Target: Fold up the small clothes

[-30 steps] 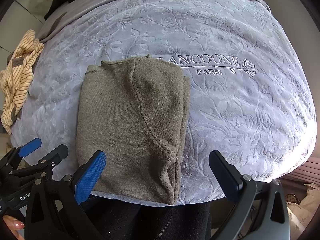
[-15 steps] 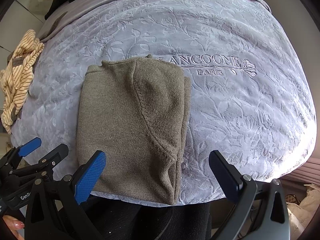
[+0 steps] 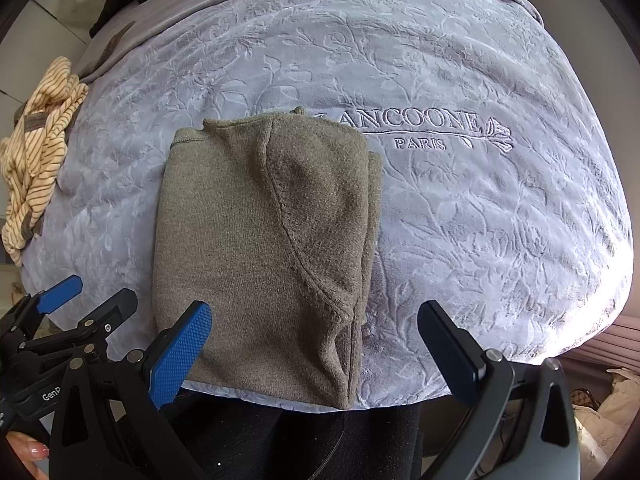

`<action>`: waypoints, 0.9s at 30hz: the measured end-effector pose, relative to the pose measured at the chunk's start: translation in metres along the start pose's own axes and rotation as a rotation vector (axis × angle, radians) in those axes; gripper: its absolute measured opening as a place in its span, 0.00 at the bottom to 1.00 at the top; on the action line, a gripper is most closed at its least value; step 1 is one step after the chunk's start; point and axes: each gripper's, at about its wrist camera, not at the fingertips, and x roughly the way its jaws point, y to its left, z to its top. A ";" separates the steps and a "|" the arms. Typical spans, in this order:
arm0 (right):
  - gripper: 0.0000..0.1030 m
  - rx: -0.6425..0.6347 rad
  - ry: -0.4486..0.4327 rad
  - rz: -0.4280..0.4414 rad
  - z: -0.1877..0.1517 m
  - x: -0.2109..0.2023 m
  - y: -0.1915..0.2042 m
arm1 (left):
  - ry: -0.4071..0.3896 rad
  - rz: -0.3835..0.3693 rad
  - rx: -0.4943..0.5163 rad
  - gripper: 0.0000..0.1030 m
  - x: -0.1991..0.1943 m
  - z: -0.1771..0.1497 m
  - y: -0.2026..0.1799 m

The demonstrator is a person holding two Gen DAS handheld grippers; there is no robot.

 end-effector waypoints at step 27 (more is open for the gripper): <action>0.99 -0.004 0.003 -0.001 0.001 0.000 0.001 | -0.002 0.013 0.002 0.91 0.002 0.000 0.000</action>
